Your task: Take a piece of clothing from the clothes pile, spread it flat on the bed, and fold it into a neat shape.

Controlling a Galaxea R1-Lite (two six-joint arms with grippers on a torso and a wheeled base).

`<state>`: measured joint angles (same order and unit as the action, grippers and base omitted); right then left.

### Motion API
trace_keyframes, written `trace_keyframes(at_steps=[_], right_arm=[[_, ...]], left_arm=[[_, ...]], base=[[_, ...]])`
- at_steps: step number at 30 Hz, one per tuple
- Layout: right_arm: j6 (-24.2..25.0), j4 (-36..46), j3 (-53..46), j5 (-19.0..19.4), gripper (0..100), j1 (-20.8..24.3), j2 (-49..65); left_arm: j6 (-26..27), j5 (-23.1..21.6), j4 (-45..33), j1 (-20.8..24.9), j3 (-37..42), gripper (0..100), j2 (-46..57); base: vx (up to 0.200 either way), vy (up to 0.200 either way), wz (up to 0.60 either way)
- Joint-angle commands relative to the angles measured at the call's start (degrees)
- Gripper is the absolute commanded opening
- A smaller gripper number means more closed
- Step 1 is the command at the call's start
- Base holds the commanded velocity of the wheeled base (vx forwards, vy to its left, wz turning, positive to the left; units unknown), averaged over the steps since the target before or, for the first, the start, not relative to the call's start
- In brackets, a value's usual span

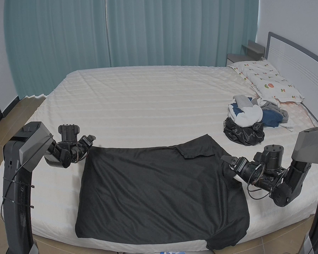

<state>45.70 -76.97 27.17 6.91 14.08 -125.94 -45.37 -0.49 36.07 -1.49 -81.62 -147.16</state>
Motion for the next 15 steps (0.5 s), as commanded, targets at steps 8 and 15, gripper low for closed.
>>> trace_keyframes(at_steps=[8, 15], right_arm=[[0.44, 26.87, 30.48, -0.67, 100, 3.94, -8.18], [-0.79, 33.47, 40.59, -4.01, 100, 5.08, -14.86]], left_arm=[[-9.21, -13.84, 0.14, -2.47, 11.04, 100, 9.79], [-10.09, -15.42, 0.31, -2.38, 12.01, 100, 9.62]], base=[[0.000, 0.000, 0.00], [0.000, 0.000, 0.00]])
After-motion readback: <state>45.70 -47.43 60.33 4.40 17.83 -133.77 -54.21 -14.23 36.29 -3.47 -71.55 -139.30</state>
